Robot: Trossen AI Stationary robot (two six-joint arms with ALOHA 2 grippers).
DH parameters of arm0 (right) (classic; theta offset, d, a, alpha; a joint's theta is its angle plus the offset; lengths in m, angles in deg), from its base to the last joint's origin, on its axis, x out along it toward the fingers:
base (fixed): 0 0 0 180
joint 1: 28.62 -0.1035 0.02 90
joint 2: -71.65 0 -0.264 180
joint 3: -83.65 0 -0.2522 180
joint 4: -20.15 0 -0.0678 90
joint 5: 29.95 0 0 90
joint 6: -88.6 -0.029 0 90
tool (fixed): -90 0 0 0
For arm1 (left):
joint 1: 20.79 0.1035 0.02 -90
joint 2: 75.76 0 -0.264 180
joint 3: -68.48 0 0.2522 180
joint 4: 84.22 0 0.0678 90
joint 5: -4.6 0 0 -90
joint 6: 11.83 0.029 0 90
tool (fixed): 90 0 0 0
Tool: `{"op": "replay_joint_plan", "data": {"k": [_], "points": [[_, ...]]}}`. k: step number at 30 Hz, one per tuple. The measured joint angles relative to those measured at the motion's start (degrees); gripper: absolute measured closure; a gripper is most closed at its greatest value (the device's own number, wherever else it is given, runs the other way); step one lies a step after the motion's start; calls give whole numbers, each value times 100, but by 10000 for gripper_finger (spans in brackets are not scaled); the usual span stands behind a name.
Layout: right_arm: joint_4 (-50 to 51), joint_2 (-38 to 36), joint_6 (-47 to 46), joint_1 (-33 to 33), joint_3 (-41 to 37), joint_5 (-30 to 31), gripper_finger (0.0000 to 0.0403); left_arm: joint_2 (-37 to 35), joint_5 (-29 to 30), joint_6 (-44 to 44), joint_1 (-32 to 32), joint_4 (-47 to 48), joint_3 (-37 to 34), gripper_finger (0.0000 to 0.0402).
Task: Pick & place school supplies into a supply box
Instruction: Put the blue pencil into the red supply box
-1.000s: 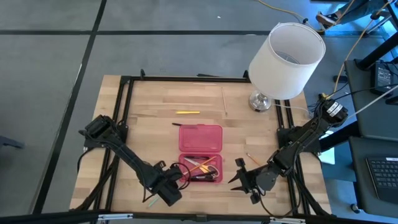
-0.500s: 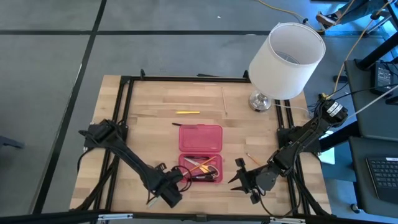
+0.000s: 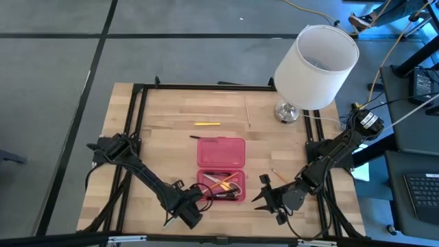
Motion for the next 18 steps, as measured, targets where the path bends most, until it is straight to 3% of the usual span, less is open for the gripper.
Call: {"op": "replay_joint_plan", "data": {"k": [11,18], "points": [[0,0,11,1,0,0,267,13,-298,-9,11,98,-6,389],[0,0,12,0,0,0,267,15,-393,294,6,111,-9,390]]}}
